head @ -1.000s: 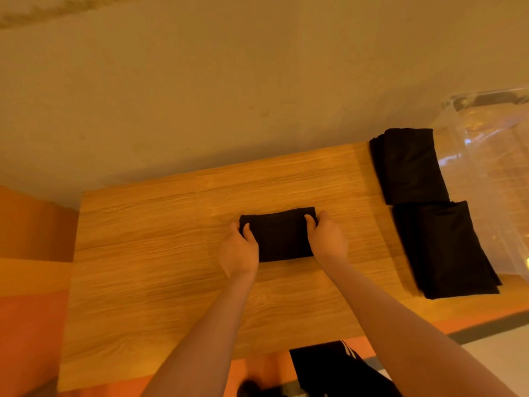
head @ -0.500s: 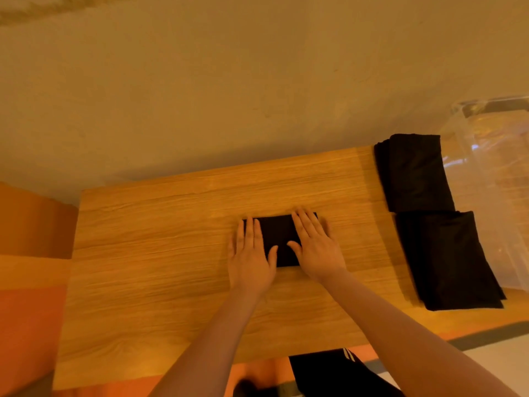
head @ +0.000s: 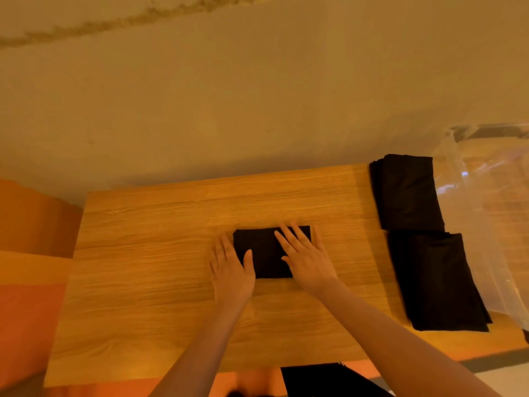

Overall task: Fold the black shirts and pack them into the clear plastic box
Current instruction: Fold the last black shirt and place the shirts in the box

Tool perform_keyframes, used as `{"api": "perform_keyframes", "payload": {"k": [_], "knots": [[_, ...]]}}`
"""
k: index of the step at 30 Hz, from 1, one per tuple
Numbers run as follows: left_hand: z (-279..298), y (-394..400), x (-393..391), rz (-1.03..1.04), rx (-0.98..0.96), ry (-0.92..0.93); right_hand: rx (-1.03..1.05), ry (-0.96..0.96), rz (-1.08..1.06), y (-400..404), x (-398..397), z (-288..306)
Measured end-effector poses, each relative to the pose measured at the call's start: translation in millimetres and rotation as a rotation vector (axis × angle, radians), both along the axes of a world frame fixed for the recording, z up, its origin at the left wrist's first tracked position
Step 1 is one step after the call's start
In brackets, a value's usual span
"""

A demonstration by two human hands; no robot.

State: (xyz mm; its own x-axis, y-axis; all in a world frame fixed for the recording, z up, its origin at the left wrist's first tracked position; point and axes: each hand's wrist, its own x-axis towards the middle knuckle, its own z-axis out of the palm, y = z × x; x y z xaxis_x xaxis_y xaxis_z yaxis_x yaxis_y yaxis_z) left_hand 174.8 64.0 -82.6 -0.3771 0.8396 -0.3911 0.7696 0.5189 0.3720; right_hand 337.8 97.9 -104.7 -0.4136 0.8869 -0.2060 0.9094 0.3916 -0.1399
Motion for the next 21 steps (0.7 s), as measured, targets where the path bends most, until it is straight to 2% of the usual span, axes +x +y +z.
{"api": "perform_keyframes", "payload": {"k": [5,10,14,19,21], "knots": [[13,-11,19,0.564,0.082,-0.345,-0.005,0.045,-0.108,-5,-4,-1],[33,13,29,0.869,0.115,-0.577,-0.032,0.061,-0.143,-8,-10,-6],[29,27,14,0.893,0.037,-0.672,-0.125,0.041,-0.147,-7,-10,4],[38,33,9,0.777,-0.100,-0.968,-0.220,0.035,-0.177,-20,-9,15],[44,31,6,0.707,-0.118,-1.013,-0.290,0.071,-0.226,-22,-4,24]]}}
